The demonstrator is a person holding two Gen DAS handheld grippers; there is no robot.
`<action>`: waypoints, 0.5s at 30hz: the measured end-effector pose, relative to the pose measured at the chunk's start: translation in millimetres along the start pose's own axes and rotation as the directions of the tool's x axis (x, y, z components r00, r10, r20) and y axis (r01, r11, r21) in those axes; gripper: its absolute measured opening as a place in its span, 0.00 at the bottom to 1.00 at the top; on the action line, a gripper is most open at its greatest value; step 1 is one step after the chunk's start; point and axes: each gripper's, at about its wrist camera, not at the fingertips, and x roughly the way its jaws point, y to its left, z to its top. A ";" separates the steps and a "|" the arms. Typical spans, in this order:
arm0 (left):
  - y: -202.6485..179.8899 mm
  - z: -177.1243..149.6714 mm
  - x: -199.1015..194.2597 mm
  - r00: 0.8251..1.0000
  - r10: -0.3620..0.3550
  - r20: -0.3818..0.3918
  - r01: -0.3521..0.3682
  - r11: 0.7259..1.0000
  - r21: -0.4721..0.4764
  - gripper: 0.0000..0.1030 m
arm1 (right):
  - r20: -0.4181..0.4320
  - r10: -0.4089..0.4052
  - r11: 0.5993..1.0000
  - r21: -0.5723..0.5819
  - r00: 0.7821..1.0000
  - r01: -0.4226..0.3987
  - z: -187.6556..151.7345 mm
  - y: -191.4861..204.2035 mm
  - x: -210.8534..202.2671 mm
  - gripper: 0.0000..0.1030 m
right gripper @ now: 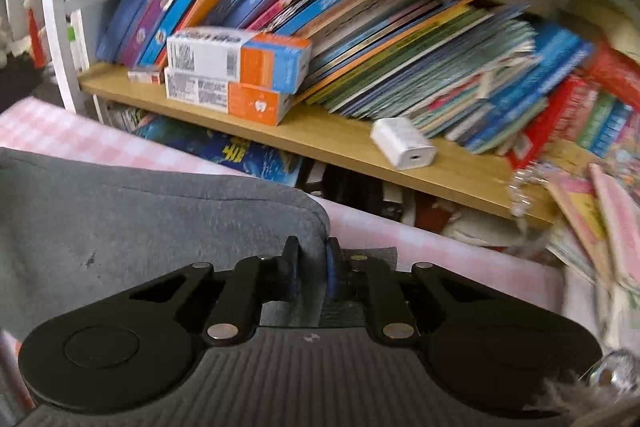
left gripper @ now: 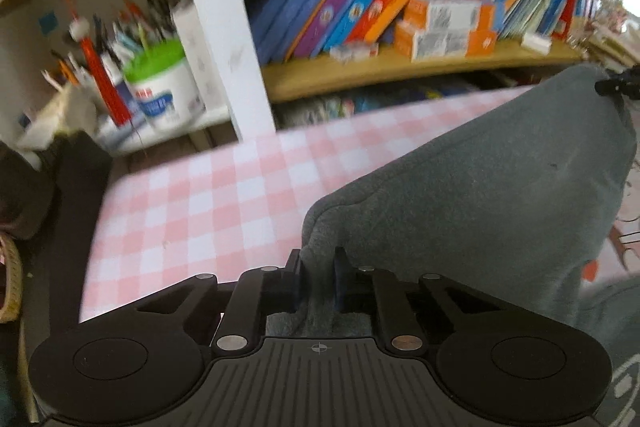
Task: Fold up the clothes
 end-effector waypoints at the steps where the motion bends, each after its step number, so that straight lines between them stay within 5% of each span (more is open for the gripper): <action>1: -3.6 -1.3 -7.6 1.000 0.001 0.020 -0.001 1.000 0.013 0.13 | 0.008 -0.004 1.000 0.014 1.000 0.004 -3.2 -1.9 -9.1 0.12; 15: -45.1 -50.7 -111.7 0.980 -0.008 0.200 -0.010 0.996 0.089 0.13 | 0.164 -0.090 0.993 0.092 0.982 0.076 -85.8 18.0 -144.6 0.12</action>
